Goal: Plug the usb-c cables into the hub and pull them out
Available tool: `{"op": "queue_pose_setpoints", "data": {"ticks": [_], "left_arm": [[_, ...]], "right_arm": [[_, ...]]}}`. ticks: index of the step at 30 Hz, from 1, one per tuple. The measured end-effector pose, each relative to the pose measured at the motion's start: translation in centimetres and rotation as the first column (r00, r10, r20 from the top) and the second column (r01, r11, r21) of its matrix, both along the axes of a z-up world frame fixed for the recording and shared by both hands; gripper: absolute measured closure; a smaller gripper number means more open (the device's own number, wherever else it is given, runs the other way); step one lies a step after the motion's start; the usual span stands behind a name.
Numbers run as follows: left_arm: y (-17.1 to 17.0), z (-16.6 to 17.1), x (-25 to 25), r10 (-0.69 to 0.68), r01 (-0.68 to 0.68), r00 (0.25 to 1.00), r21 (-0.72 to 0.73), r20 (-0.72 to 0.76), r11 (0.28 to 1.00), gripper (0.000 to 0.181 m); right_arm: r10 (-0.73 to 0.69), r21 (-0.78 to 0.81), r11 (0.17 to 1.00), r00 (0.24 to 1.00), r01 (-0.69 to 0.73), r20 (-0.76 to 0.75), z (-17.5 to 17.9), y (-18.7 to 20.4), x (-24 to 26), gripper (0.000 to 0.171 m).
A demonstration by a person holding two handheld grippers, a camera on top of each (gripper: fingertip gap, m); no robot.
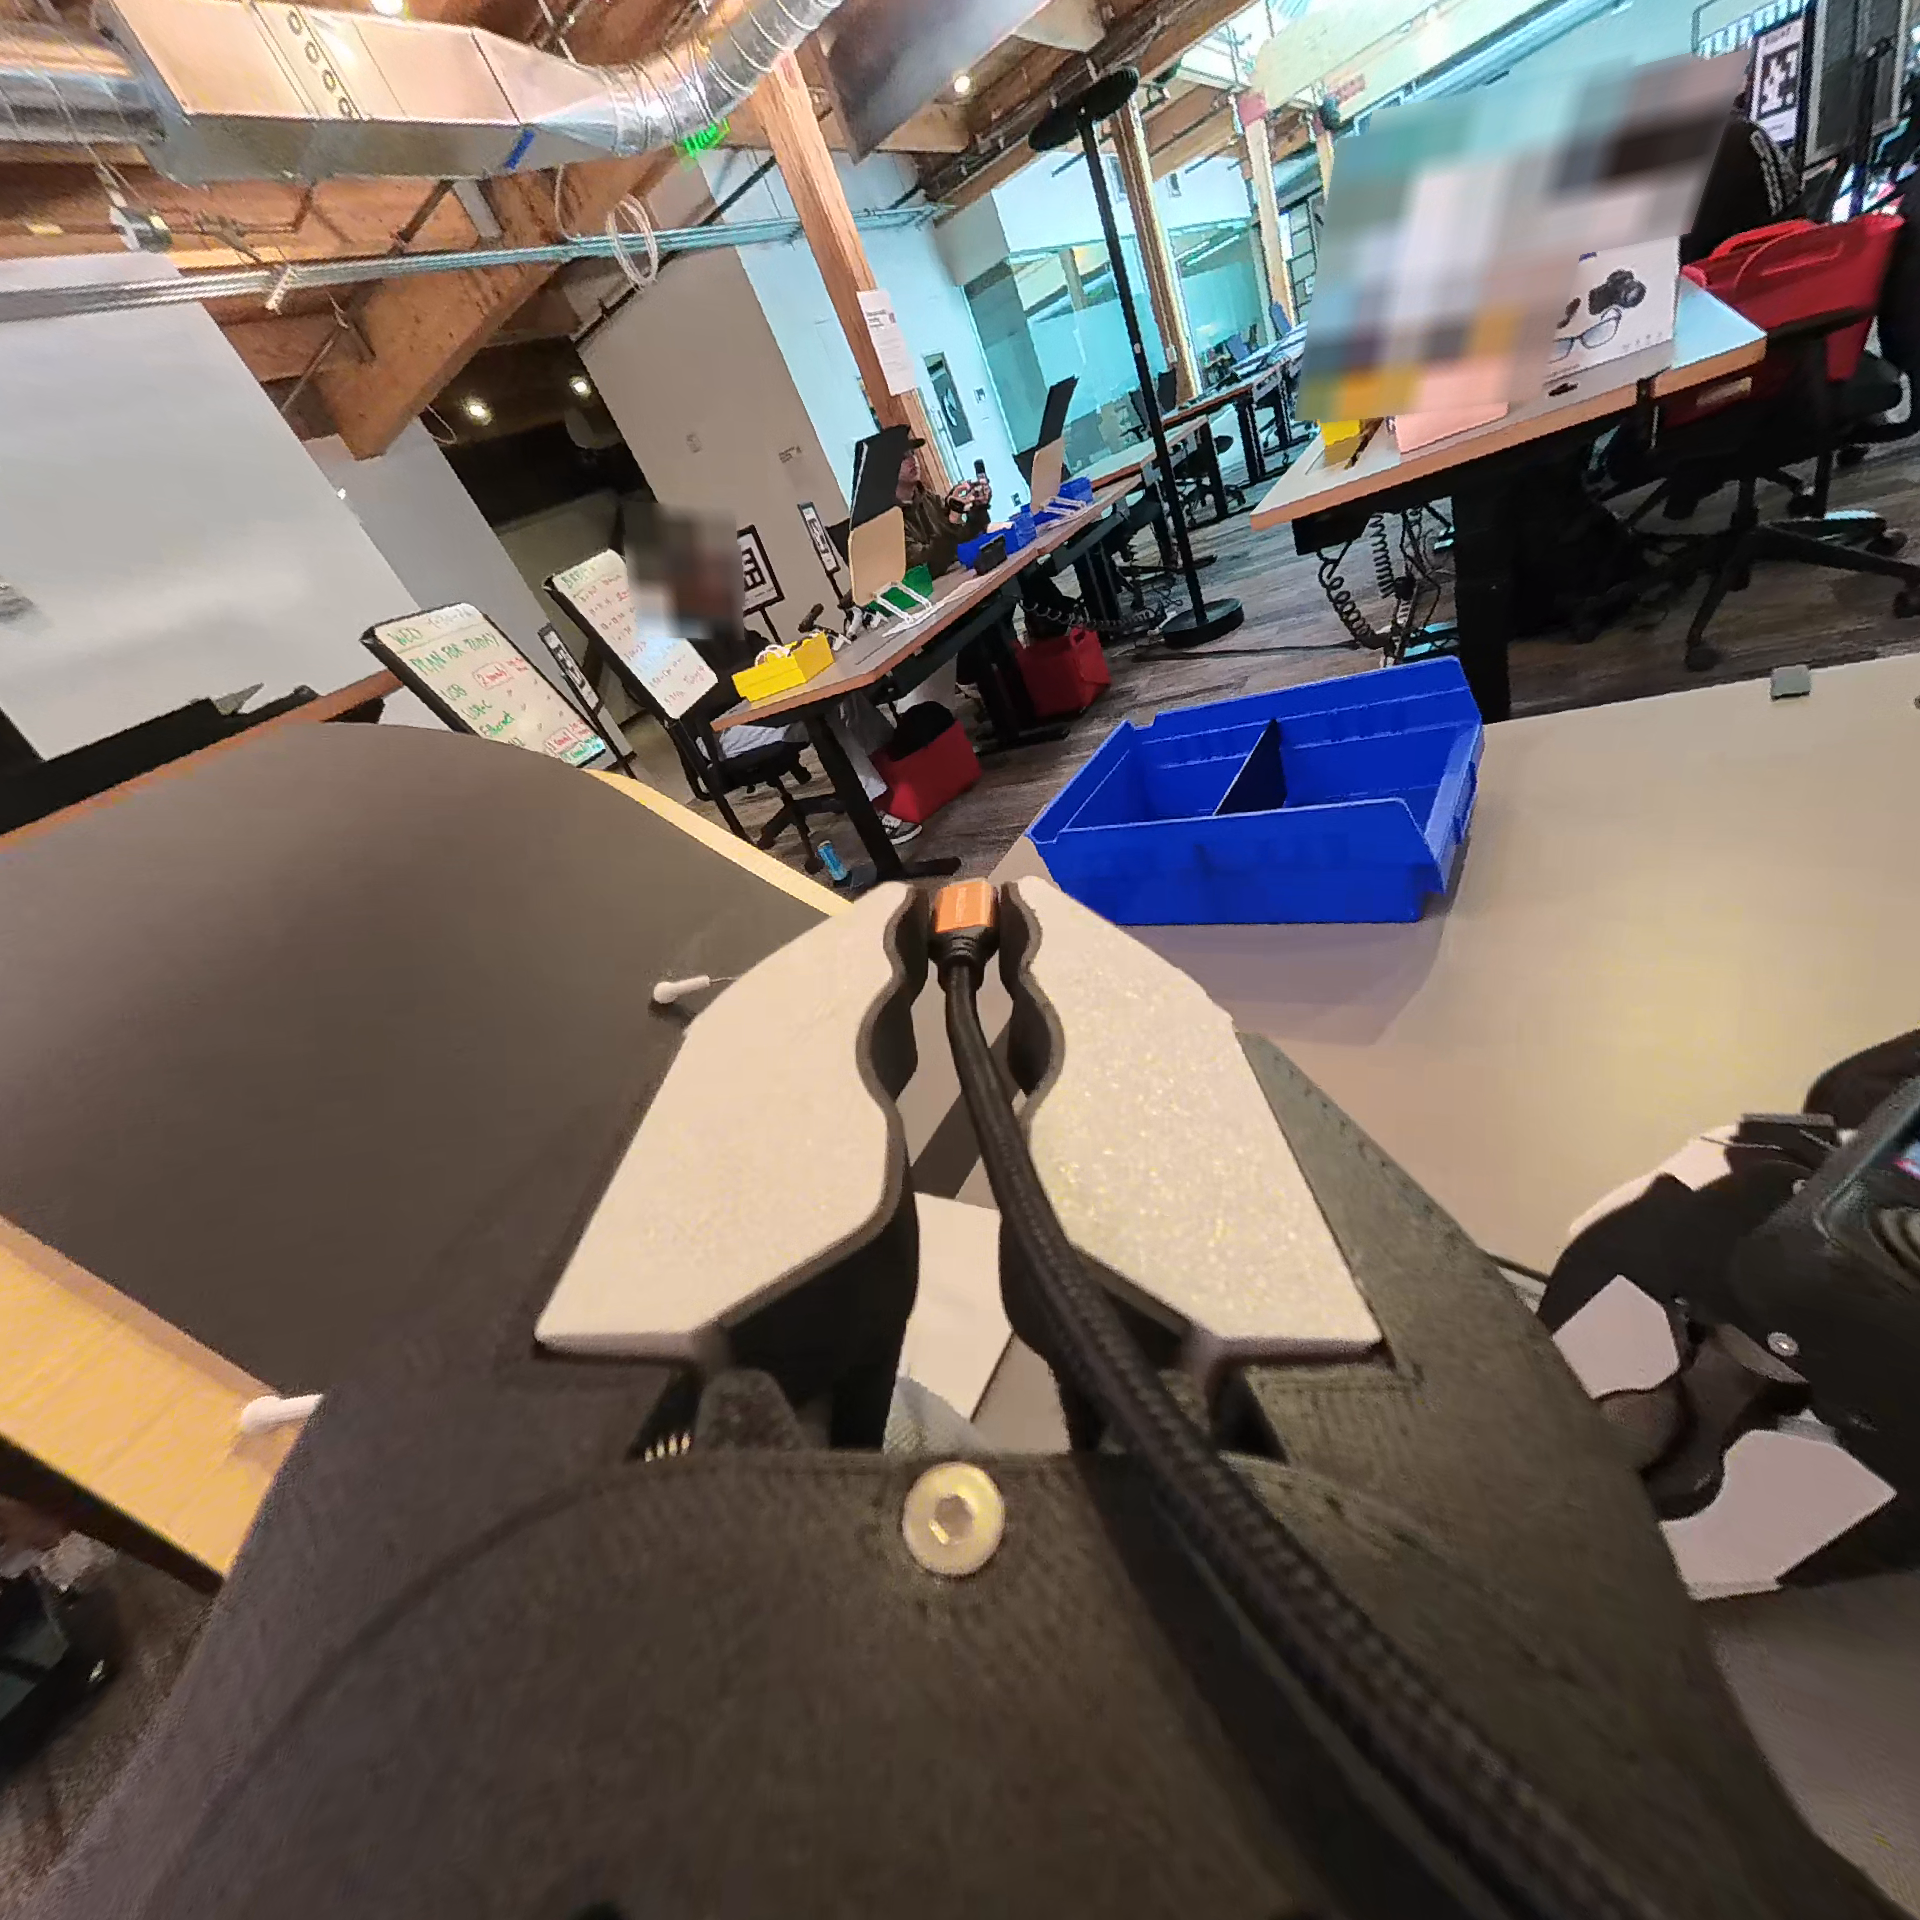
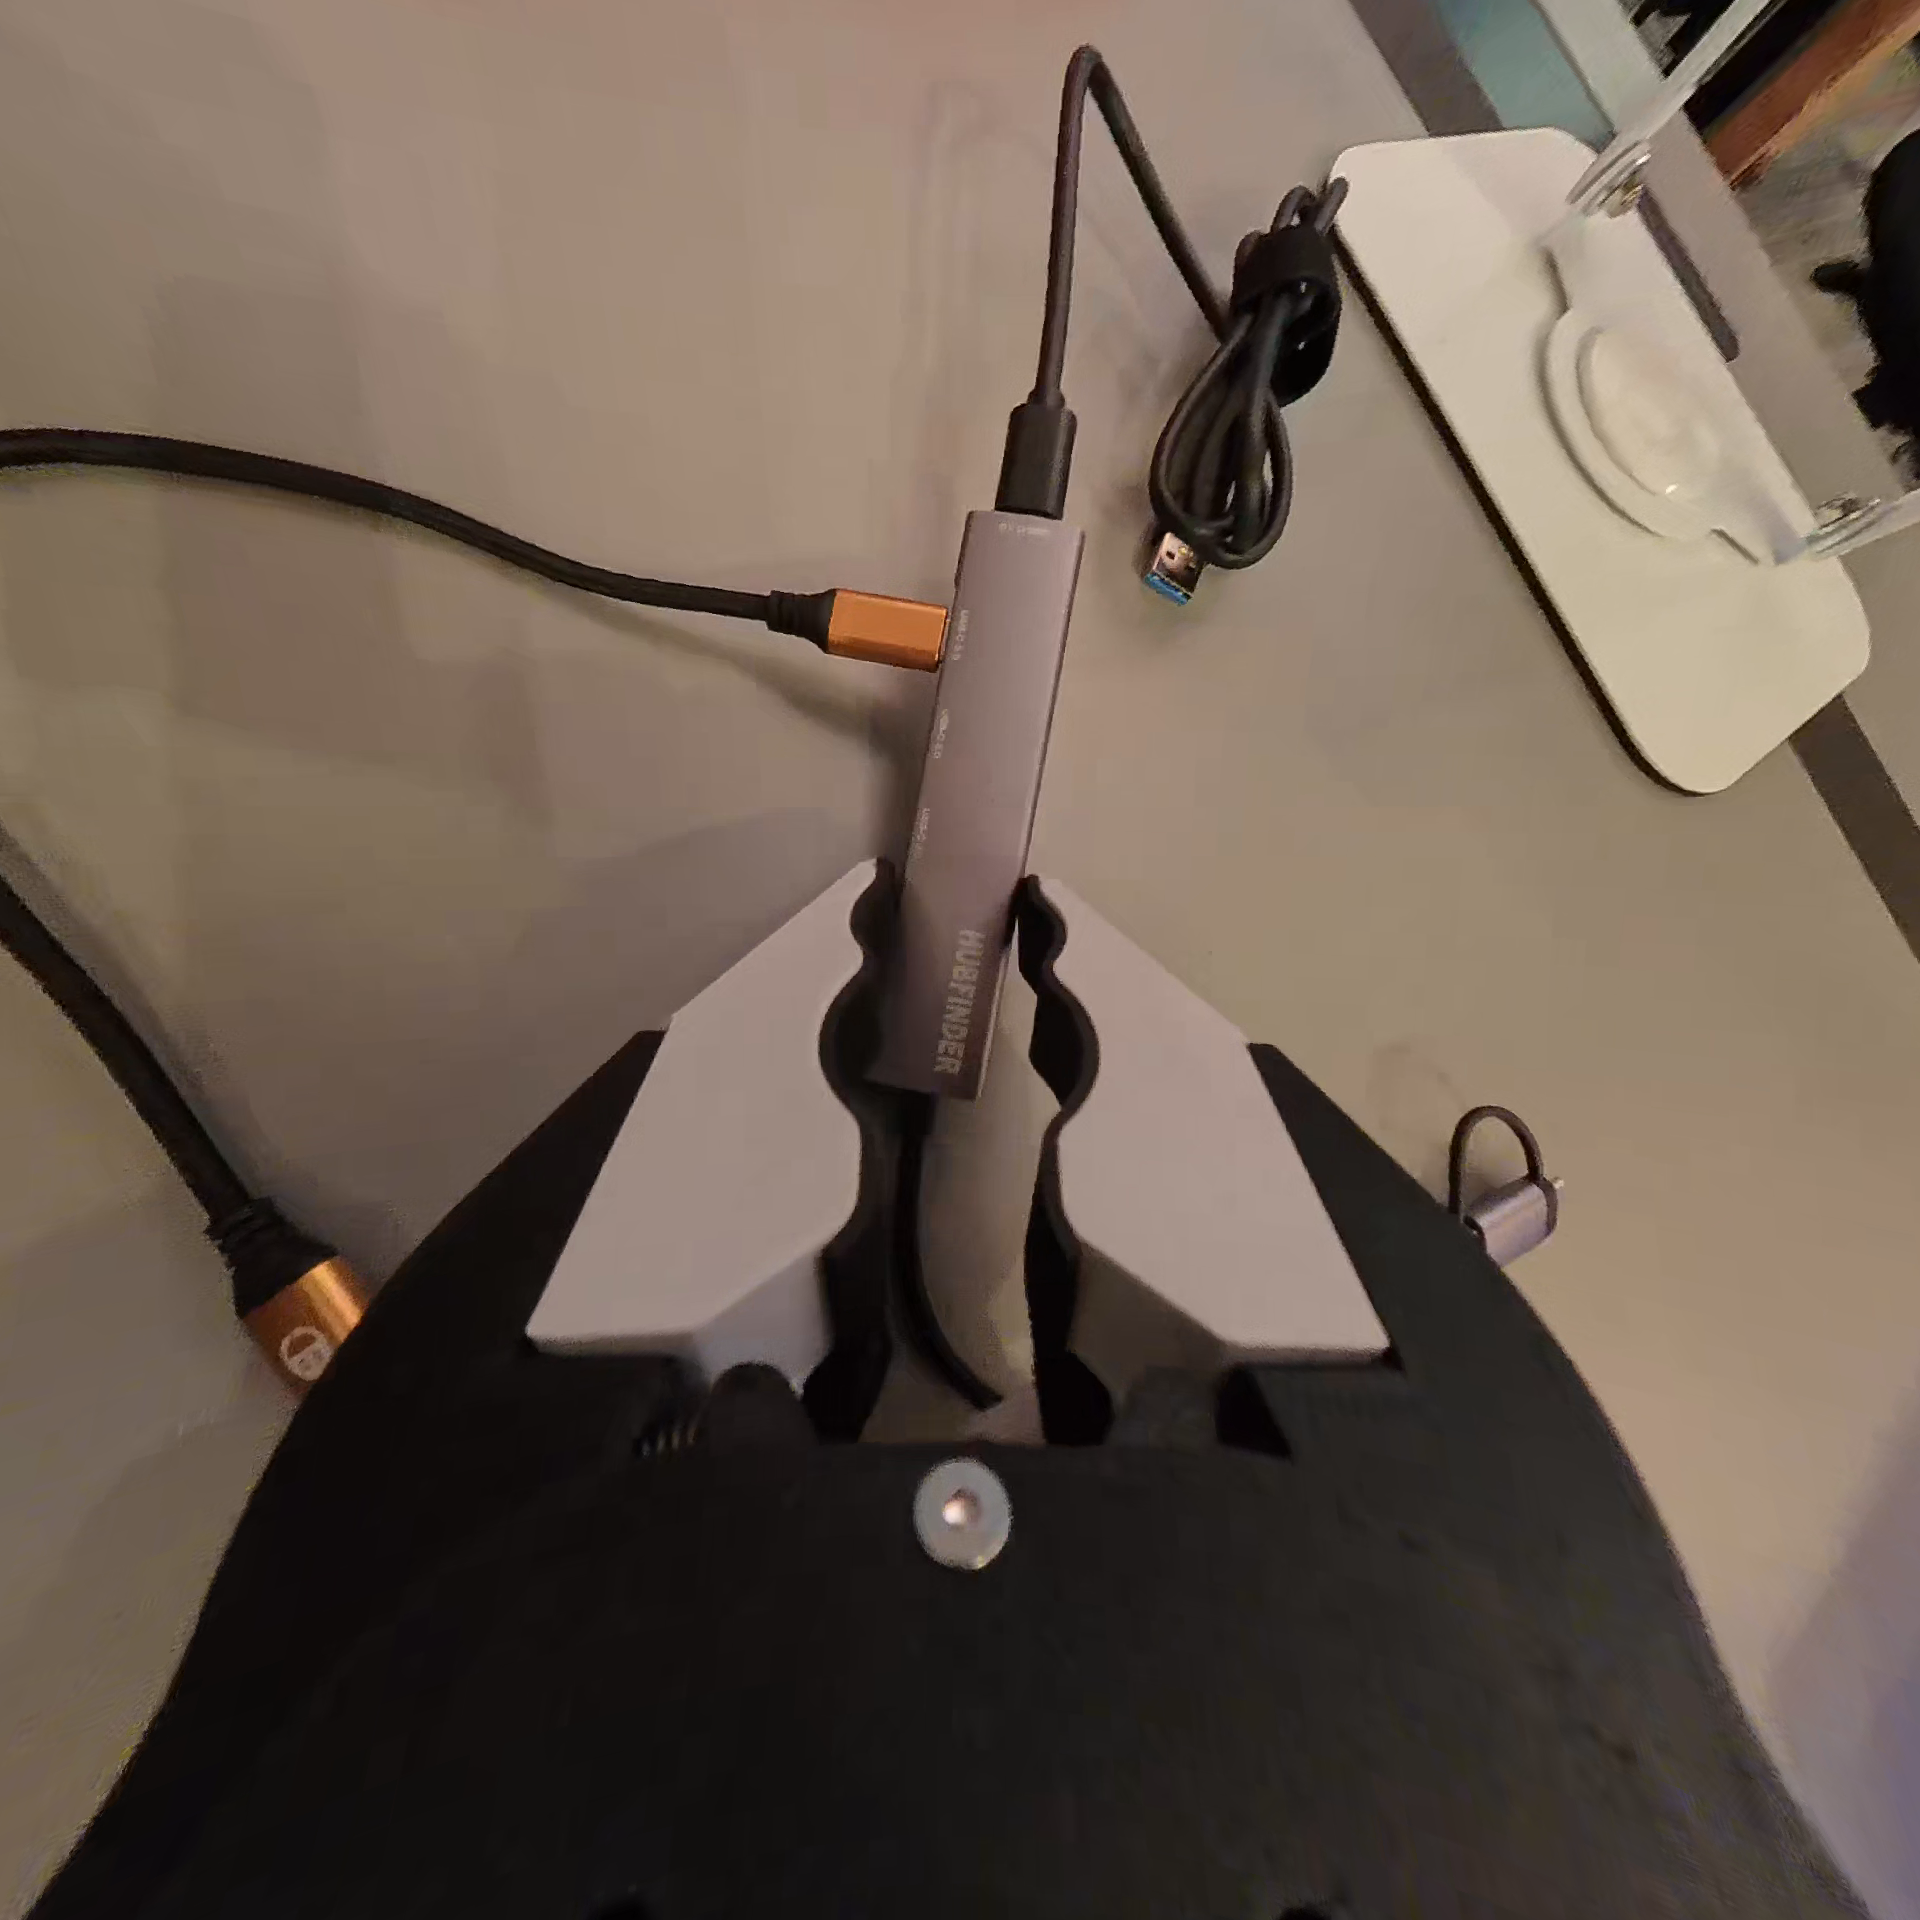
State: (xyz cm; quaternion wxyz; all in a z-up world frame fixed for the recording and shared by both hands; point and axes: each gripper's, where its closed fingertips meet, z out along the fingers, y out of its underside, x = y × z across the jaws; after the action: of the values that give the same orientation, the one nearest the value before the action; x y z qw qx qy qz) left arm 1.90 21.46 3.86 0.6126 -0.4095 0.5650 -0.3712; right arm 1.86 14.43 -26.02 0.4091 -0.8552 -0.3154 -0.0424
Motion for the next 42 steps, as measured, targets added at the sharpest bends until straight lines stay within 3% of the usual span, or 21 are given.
{"op": "queue_pose_setpoints", "data": {"ticks": [3,7,15,20,23,31,36,38,42], "left_arm": [[0.1,0.0,-0.1,-0.007,0.007,1.000,-0.007,0.002,1.000,0.168],[0.4,0.0,-0.3,-0.001,0.001,1.000,-0.008,0.000,1.000,0.168],[-0.1,-0.9,0.5,-0.025,0.024,0.999,-0.006,-0.030,1.000,0.168],[-1.0,-2.0,1.6,-0.046,0.047,0.997,0.008,-0.069,0.999,0.168],[-1.6,-2.4,2.1,-0.059,0.061,0.995,0.017,-0.083,0.998,0.168],[-2.6,-2.6,2.6,-0.078,0.081,0.993,0.031,-0.092,0.996,0.168],[-2.6,-2.4,2.4,-0.076,0.080,0.993,0.035,-0.088,0.996,0.168],[-2.5,-2.3,2.3,-0.076,0.079,0.994,0.034,-0.082,0.996,0.168],[-2.6,-2.1,2.3,-0.077,0.080,0.994,0.036,-0.077,0.996,0.168]], "right_arm": [[-0.029,0.005,1.000,0.999,0.029,-0.023,0.0,0.3,0.4,0.151],[-0.061,-0.047,0.997,0.984,0.054,-0.167,0.8,0.3,0.2,0.152],[-0.207,-0.237,0.966,0.861,0.104,-0.465,4.0,0.7,2.6,0.151],[-0.156,-0.369,0.929,0.932,0.025,-0.328,3.0,-1.1,3.7,0.151],[-0.108,-0.359,0.933,0.966,0.017,-0.234,1.9,-1.7,3.5,0.151],[-0.071,-0.168,0.985,0.978,0.037,-0.199,-0.2,-1.8,1.7,0.151],[-0.092,-0.158,0.986,0.975,0.060,-0.200,-0.3,-2.9,2.6,0.133],[-0.092,-0.135,0.988,0.984,0.071,-0.155,-0.2,-3.1,3.5,0.133],[-0.014,-0.055,0.998,0.998,0.011,-0.055,-0.1,-2.9,3.0,0.151]]}}
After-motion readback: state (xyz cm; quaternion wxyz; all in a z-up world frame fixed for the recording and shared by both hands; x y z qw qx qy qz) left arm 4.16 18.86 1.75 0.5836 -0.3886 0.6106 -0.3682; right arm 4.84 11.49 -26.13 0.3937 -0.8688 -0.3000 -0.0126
